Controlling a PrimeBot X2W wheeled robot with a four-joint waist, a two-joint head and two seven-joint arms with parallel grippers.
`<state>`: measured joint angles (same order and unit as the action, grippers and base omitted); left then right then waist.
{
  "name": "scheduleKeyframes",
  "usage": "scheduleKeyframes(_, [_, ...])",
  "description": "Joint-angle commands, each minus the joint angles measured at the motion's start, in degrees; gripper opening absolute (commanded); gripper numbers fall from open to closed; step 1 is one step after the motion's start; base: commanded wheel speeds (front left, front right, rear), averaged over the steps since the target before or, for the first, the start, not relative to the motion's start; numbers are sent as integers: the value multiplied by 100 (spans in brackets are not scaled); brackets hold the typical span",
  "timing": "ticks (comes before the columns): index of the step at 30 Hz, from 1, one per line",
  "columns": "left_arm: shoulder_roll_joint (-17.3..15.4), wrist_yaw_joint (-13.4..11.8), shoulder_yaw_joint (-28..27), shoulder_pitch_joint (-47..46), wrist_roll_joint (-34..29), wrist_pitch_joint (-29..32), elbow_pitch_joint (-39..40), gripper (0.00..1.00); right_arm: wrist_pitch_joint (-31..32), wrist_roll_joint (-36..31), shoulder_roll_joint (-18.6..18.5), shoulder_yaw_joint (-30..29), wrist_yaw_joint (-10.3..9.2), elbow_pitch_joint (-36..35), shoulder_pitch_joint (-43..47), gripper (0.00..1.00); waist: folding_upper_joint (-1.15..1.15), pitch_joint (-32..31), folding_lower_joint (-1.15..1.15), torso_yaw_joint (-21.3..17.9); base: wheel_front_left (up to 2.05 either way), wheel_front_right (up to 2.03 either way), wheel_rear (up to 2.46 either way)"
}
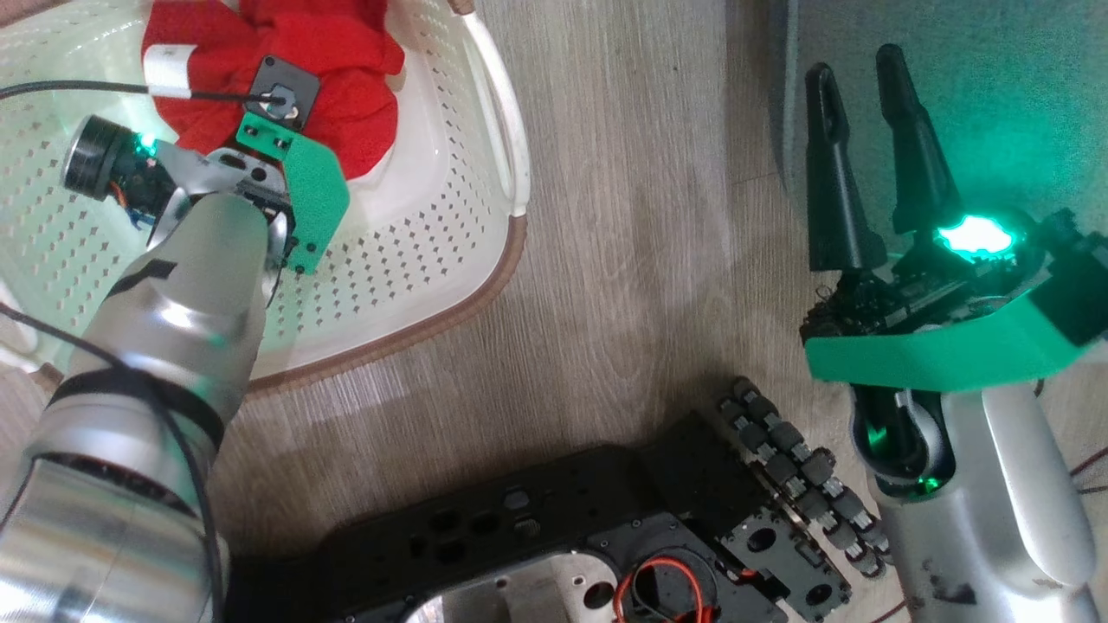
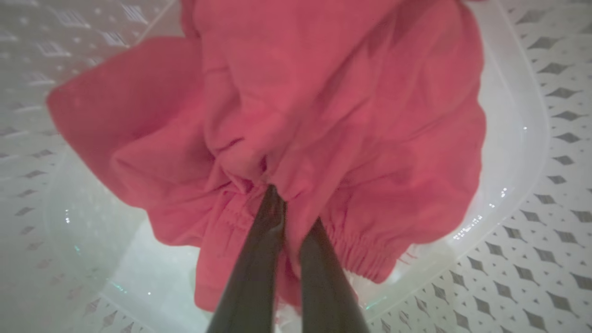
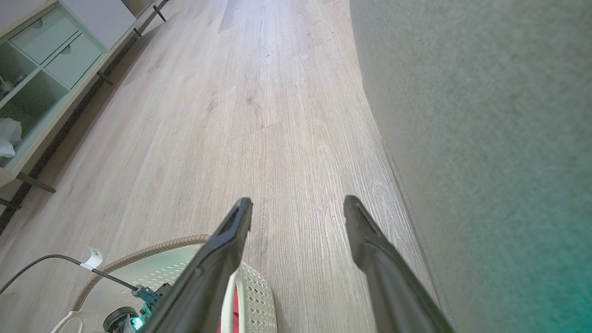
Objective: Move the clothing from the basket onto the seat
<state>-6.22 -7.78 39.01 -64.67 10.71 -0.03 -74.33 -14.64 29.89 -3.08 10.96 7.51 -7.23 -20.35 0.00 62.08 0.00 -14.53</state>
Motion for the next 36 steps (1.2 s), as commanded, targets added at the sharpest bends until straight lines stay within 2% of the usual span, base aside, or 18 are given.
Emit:
scheduleKeyframes(1, [-145, -26, -48, 200, 62, -6, 38, 0, -36, 52, 19, 15, -2, -96, 296, 100, 0, -26, 0, -1, 0, 0, 0])
scheduleKeyframes(7, [-197, -81, -109, 294, 192, -197, 38, 0, -36, 107, 20, 35, -2, -55, 69, 100, 0, -201, 0, -20, 0, 0, 0])
scheduleKeyframes(15, [-255, 13, -146, 422, 332, -380, 38, 0, -36, 124, 20, -100, -2, 35, -201, 100, 0, -502, 0, -14, 0, 0, 0])
scheduleKeyframes(21, [-61, 62, -239, 789, 547, -759, 38, 0, -36, -26, 20, -108, -2, 258, -215, 100, 0, -1188, 0, 203, 0, 0, 0])
scheduleKeyframes(22, [4, 66, -269, 952, 619, -925, 38, 0, -36, -76, 20, -137, -2, 323, -194, 100, 0, -1492, 0, 295, 0, 0, 0])
scheduleKeyframes(30, [202, 63, -398, 1495, 872, -1459, 150, 0, -36, -169, -66, -187, -2, 546, -2, 100, 0, -2594, 0, 636, 0, 0, 0])
scheduleKeyframes(33, [230, 18, -478, 1693, 921, -1491, 485, 0, -36, -184, -109, -211, -2, 623, 95, 100, 0, -2982, 0, 776, 0, 0, 0])
scheduleKeyframes(36, [152, 6, -795, 2111, 997, -1495, 1288, 0, -36, -197, -140, -229, -2, 705, 218, 100, 0, -3429, 0, 923, 0, 0, 0])
